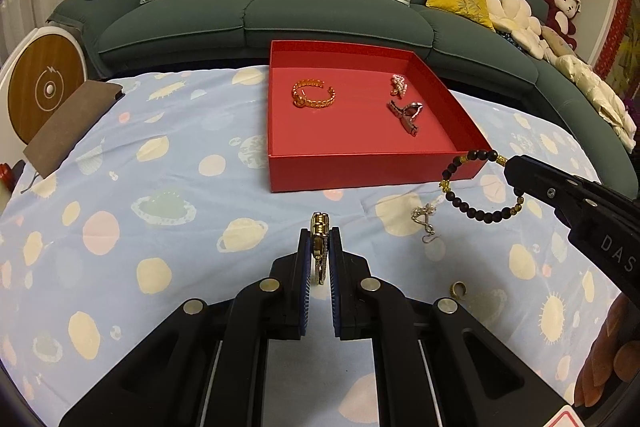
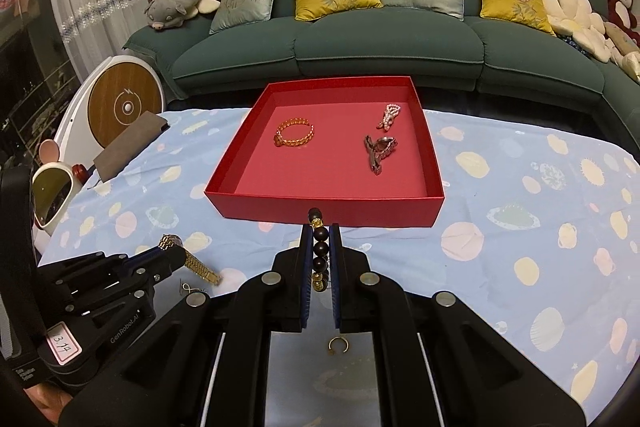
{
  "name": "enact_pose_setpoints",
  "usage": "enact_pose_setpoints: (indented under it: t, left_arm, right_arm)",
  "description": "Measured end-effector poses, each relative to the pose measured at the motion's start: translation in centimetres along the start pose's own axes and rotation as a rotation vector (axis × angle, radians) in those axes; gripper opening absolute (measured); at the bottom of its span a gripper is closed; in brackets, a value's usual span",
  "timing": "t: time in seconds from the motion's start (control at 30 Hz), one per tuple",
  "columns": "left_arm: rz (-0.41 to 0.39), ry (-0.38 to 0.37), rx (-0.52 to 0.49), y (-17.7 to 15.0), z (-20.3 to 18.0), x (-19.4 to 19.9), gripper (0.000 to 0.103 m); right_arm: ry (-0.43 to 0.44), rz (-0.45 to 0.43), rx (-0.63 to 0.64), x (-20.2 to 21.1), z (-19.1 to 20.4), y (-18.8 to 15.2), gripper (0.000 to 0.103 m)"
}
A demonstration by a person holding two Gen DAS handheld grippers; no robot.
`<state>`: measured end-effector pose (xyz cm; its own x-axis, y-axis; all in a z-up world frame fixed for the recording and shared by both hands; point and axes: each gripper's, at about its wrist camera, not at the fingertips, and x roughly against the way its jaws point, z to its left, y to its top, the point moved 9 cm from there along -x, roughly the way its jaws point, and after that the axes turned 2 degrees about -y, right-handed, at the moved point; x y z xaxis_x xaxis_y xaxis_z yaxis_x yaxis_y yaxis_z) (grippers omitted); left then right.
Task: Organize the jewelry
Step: 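Carry the gold watch and bead bracelet over the red box with both tools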
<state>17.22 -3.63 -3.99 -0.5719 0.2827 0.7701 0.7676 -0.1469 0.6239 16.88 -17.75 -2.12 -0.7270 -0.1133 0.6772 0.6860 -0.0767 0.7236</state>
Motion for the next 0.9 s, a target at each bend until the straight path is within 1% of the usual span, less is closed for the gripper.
enact_pose_setpoints:
  t: [0.13,0.37,0.5,0.67,0.9]
  left_arm:
    - [-0.019,-0.004,-0.002,0.6,-0.9,0.7,0.007]
    - [-0.041,-0.011,0.013,2.0,-1.6,1.5,0.007]
    - [-0.052,0.002,0.016,2.6,-1.6,1.7,0.007]
    - [-0.065,0.017,0.029,3.7,-1.3,1.8,0.007]
    - [-0.07,0.024,0.037,4.9,-1.4,1.5,0.007]
  right_arm:
    - [0.008,-0.016,-0.013,0.8,0.0,0.4,0.007]
    - [0.021,-0.018,-0.024,1.7,-0.1,0.0,0.007]
    - [0.023,-0.018,-0.034,2.0,-0.6,-0.1,0.007]
    - [0.031,-0.009,-0.049,1.9,-1.0,-0.1,0.007]
    - [0.049,0.013,-0.047,1.2,-0.5,-0.3,0.007]
